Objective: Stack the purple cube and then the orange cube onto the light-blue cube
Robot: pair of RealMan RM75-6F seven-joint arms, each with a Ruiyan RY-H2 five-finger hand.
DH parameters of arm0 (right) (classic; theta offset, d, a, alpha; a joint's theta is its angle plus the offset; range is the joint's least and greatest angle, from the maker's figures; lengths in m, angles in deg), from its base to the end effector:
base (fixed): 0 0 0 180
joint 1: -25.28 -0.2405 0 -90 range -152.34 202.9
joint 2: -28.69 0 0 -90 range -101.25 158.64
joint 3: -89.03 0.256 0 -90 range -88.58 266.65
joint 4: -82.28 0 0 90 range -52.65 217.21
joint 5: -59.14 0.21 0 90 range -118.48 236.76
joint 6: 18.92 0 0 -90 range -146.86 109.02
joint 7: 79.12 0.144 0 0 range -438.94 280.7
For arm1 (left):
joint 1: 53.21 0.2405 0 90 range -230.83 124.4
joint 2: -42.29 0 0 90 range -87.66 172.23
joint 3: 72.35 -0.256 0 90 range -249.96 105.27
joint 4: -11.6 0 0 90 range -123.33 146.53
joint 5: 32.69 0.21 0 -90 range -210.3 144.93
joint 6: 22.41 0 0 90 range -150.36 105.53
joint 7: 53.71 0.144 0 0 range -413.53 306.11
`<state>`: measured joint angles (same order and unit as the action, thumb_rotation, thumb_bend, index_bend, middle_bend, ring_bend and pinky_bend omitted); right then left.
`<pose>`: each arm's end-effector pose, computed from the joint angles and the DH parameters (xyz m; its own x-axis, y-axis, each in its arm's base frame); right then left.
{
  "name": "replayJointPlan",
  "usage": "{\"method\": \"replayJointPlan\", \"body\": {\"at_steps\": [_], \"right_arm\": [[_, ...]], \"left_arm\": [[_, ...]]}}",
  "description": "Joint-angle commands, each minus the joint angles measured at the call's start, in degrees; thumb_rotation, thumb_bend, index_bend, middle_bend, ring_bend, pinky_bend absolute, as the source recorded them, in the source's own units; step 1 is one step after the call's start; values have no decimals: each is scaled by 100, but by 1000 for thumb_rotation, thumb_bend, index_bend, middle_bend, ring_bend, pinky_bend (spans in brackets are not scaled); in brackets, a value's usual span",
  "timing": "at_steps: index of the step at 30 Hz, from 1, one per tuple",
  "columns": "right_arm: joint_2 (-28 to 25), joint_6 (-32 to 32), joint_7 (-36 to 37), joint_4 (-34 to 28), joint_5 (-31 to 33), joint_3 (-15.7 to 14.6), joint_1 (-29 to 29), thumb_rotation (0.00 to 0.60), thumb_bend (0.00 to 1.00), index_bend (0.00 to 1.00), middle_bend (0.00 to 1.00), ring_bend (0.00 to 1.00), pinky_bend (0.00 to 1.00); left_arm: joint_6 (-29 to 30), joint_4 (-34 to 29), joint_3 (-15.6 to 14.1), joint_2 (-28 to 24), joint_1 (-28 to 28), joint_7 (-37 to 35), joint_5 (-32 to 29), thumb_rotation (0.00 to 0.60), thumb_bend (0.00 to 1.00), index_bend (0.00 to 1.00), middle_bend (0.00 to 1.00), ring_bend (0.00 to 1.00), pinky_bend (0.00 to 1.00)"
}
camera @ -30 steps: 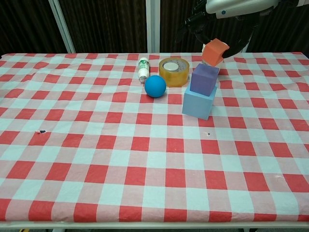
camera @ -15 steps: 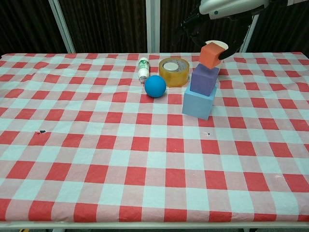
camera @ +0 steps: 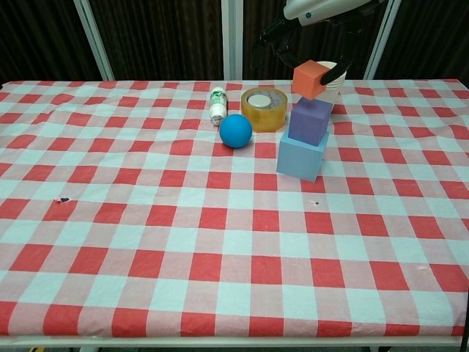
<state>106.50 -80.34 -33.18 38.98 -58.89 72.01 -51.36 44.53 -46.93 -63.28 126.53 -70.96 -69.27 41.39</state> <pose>-0.0699 -0.4593 0.0777 0.8588 0.0322 0.5113 -0.1589 -0.9321 0.3255 -0.3731 0.2860 0.0986 0.2816 0.0535 0.9581 0.9510 0.1170 -0.2860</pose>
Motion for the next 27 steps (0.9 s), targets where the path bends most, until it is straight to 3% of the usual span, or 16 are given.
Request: {"method": "replayJointPlan", "body": {"at_steps": [1,27], "right_arm": [[16,-45,72,71,-28,-55,-29,600,183,170,494,256,317],[508,-474,575,1050,-172,-525,41,600,186,170,493,256,331]], "left_arm": [[-24,31,10,15,-2,-5,-25,600,106,166,174,127,254],[-83,214,35,113,-4,-48,-56,600,106,173,174,127,254]]}}
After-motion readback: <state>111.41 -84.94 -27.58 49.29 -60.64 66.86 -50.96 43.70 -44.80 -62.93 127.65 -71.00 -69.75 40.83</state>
